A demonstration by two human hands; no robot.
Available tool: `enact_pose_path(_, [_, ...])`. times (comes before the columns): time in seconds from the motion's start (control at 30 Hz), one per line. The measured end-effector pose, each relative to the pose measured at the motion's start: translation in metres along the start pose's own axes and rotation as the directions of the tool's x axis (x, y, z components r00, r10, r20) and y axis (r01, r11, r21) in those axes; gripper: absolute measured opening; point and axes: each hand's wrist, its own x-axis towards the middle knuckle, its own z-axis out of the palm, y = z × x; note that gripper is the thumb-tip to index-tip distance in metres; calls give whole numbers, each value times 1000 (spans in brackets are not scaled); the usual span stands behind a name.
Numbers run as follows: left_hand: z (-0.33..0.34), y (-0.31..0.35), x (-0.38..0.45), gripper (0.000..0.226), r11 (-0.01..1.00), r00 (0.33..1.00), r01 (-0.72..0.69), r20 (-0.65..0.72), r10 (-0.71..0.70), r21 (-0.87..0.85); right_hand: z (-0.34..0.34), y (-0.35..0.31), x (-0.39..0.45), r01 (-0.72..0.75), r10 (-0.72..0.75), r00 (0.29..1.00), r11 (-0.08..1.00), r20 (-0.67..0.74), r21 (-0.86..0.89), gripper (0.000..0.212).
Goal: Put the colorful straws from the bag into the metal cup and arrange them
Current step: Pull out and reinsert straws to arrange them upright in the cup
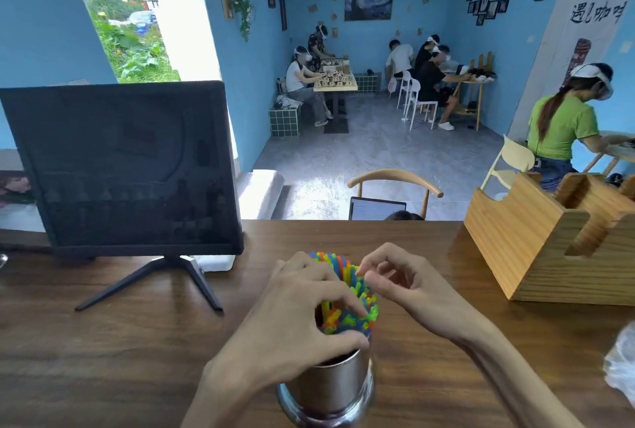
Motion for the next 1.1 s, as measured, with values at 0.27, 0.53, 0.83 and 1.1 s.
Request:
enact_pose_path(0.27, [-14, -7, 4, 17, 996, 993, 78, -85, -82, -51, -4, 1, -4, 35, -18, 989, 994, 149, -107, 31])
enact_pose_path(0.53, [-18, -9, 0, 20, 991, 986, 124, -107, -128, -42, 2, -3, -6, 79, -65, 994, 983, 91, -168, 14])
enact_pose_path(0.83, [-10, 13, -12, 25, 995, 986, -40, -155, 55, 96, 6, -6, -6, 67, -56, 996, 984, 69, -164, 17])
enact_pose_path(1.1, [-9, 11, -9, 20, 986, 995, -60, -70, 72, 157, 6, -3, -6, 53, -44, 998, 984, 52, -167, 12])
